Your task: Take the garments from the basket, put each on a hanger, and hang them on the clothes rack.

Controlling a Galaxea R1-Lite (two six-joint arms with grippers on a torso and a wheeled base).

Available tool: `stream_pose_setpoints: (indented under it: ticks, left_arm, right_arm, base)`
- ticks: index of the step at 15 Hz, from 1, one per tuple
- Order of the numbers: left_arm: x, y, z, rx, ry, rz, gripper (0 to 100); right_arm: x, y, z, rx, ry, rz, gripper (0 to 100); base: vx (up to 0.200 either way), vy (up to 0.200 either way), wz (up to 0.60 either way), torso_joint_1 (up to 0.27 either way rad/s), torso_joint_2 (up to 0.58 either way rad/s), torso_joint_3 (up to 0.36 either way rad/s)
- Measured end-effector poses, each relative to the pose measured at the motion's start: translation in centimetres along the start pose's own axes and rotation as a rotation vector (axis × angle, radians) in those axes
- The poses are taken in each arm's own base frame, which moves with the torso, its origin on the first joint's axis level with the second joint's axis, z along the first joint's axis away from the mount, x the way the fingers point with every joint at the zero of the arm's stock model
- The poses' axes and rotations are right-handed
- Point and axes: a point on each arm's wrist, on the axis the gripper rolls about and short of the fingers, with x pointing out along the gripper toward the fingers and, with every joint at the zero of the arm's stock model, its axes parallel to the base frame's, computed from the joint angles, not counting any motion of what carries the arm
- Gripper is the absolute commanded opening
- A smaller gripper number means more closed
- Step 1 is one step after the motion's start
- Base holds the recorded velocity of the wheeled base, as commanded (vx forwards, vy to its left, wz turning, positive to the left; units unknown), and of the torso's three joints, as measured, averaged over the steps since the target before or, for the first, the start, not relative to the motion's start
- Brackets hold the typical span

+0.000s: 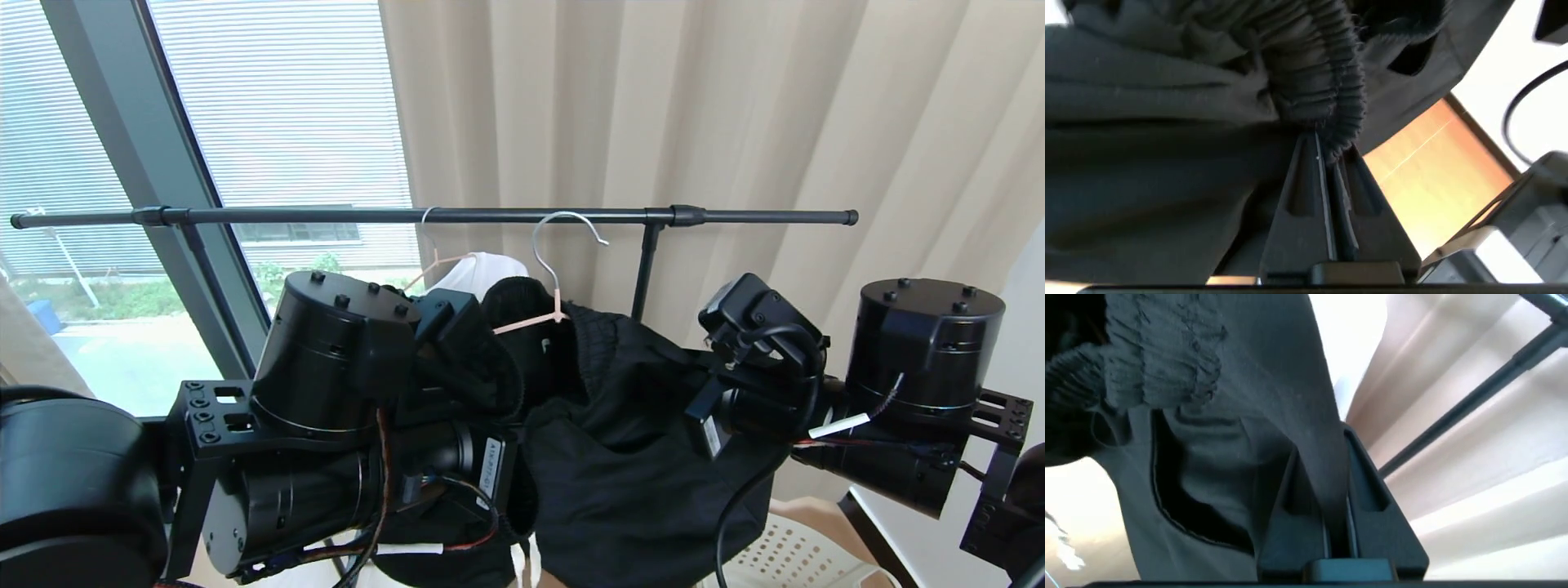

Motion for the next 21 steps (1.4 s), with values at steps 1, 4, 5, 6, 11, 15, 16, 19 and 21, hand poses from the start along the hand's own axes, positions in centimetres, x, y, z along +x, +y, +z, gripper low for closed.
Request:
stream_pose_setpoints:
  ticks: [1, 4, 5, 6, 11, 15, 16, 19, 21]
  left_arm:
    - [0.2, -0.1, 0.0, -0.001, 0.000, 0.000, 0]
    - [0.7, -0.1, 0.0, -0.011, -0.011, 0.001, 0]
    - [0.8, -0.1, 0.0, -0.012, -0.016, 0.001, 0]
    - [1.0, -0.1, 0.0, -0.013, -0.016, 0.002, 0]
    - [1.3, 0.2, -0.2, -0.011, -0.012, 0.026, 0]
    - [1.3, 0.2, -0.2, -0.008, -0.013, 0.028, 100]
    - [1.3, 0.2, -0.1, -0.008, -0.017, 0.027, 100]
    - [1.3, 0.1, 0.0, -0.008, -0.037, 0.020, 100]
    - [1.1, 0.0, -0.4, 0.007, -0.027, 0.017, 100]
  right_arm:
    - [-0.1, 0.0, 0.0, 0.000, -0.006, 0.009, 0]
    - [-0.2, 0.2, -0.3, 0.000, -0.009, 0.041, 0]
    - [-0.4, 0.2, -0.4, 0.001, -0.009, 0.050, 0]
    - [-0.5, 0.3, -0.4, 0.001, -0.013, 0.067, 0]
    - [-1.4, 0.0, 0.0, 0.001, -0.041, 0.082, 0]
    - [-1.7, -0.1, 0.2, 0.001, -0.053, 0.075, 0]
    - [-1.8, -0.1, 0.2, 0.001, -0.053, 0.075, 0]
    - [-1.8, -0.1, 0.3, 0.001, -0.055, 0.074, 0]
    - [-1.8, -0.1, 0.3, 0.001, -0.055, 0.075, 0]
  base:
    - [0.000, 0.000, 0.00, 0.000, 0.00, 0.000]
    - [0.000, 0.000, 0.00, 0.000, 0.00, 0.000]
    - [0.000, 0.000, 0.00, 0.000, 0.00, 0.000]
    - [0.000, 0.000, 0.00, 0.000, 0.00, 0.000]
    - [0.000, 0.000, 0.00, 0.000, 0.00, 0.000]
    - [0.000, 0.000, 0.00, 0.000, 0.00, 0.000]
    - [0.000, 0.000, 0.00, 0.000, 0.00, 0.000]
    - [0.000, 0.000, 0.00, 0.000, 0.00, 0.000]
    - [0.000, 0.000, 0.00, 0.000, 0.00, 0.000]
